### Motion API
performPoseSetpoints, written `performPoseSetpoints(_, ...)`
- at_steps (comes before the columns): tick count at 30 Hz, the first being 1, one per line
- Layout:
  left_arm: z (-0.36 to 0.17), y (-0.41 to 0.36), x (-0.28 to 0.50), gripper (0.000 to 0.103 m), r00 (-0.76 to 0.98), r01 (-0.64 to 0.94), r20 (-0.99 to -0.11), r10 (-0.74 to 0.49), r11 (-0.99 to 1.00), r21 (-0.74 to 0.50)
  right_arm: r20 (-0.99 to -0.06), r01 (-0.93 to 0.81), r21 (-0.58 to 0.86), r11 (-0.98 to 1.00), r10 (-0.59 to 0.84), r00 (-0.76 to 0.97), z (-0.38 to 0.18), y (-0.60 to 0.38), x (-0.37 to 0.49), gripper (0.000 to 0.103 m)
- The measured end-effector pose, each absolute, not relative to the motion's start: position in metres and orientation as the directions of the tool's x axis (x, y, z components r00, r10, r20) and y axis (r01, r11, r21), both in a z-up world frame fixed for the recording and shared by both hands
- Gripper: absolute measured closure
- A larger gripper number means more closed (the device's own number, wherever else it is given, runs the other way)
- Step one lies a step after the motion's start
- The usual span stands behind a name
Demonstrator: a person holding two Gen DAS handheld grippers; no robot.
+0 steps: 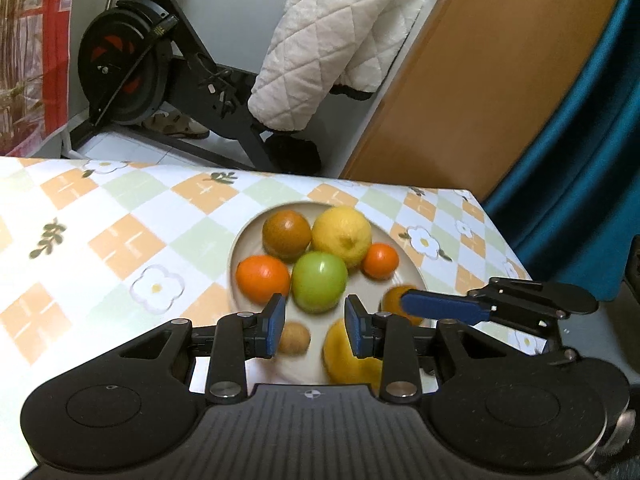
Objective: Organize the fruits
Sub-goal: 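Lift the green fruit with the left gripper and carry it over the plate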
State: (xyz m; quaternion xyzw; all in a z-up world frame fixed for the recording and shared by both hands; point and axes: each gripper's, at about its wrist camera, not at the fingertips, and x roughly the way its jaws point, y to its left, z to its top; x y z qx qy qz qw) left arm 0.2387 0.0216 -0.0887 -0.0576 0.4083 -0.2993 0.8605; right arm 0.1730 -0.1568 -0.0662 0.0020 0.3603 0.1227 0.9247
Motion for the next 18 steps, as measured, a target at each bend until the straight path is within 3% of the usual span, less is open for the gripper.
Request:
performPoseSetpoints(9,-0.109,0.037,0.212,0.06,0.424,0.466,-0.705,-0.568,0.804,-0.369,-0.729,-0.237,0.119,0.964,0.247,0.639,-0.094,-0.133,0.138,0.062)
performPoseSetpoints(14,-0.125,0.038,0.207,0.052,0.391,0.435,-0.707,-0.589,0.796,-0.422,-0.758,-0.25,0.11,0.962,0.243,0.605,-0.108,-0.118,0.134,0.055)
performPoseSetpoints(18,-0.134,0.034,0.205,0.052,0.37,0.432,-0.712,-0.597,0.789,-0.438,-0.766,-0.256,0.11,0.96,0.246,0.593,-0.115,-0.114,0.136,0.055)
